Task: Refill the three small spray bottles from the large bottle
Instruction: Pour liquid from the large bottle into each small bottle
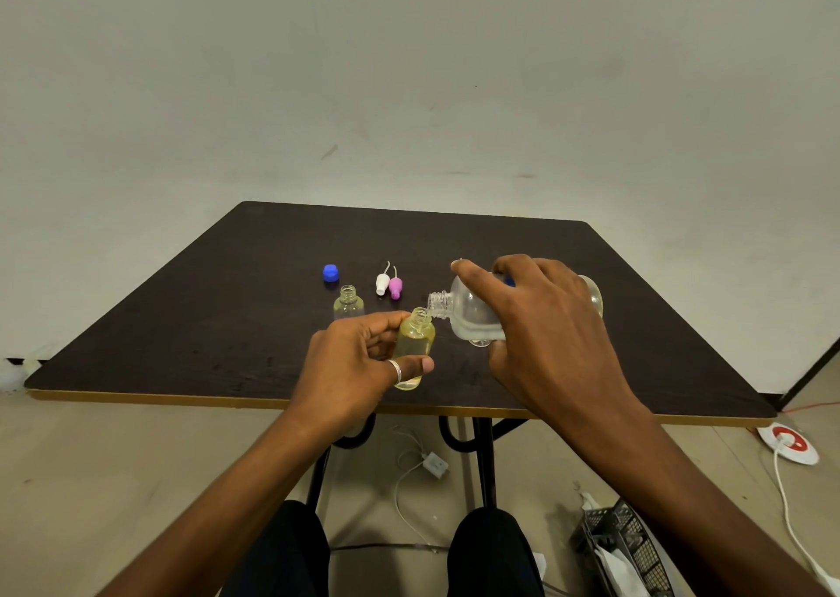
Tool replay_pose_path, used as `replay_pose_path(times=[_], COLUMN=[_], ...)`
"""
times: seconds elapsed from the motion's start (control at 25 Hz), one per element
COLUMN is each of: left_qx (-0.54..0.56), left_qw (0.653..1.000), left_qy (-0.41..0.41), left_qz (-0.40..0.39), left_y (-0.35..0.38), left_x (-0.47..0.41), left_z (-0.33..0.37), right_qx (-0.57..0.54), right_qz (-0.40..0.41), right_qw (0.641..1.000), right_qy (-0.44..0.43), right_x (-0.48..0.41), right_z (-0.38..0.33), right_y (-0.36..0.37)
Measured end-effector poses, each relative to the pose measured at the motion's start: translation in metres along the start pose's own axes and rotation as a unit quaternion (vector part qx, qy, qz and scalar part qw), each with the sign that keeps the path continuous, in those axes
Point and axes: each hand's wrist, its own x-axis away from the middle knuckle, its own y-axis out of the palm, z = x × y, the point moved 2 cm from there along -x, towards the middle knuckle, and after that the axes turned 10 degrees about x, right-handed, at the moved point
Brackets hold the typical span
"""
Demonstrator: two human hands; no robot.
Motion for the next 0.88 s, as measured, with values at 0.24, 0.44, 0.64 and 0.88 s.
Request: replay_pose_path(times=[0.24,0.44,0.64,0.88], left_qx=[0.004,0.021,0.034,0.052], left_qw=[1.000,1.000,0.999,0.998], left_qy=[-0.005,-0.010,-0.014,-0.018], left_qz=[0.000,0.006,0.006,0.013], left_y=[0.0005,0.0019,0.0028,0.0041], left_x=[-0.0004,0.0010,0.0016,0.0011], left_z=[-0.0010,-0.0023,-0.0022,0.0009], right_qx=[0.007,0.004,0.002,-0.035], right_qz=[-0.001,-0.011,-0.020,-0.051], right_qw=[1.000,1.000,1.000,0.997], right_qy=[-0.001,0.002,0.009,0.040], right_x=[0.0005,0.0001,-0.0007,-0.0013], right_z=[-0.0004,-0.0010,0.0001,0.0043], right_y=[-0.0026,-0.0039,-0.0047,-0.0061])
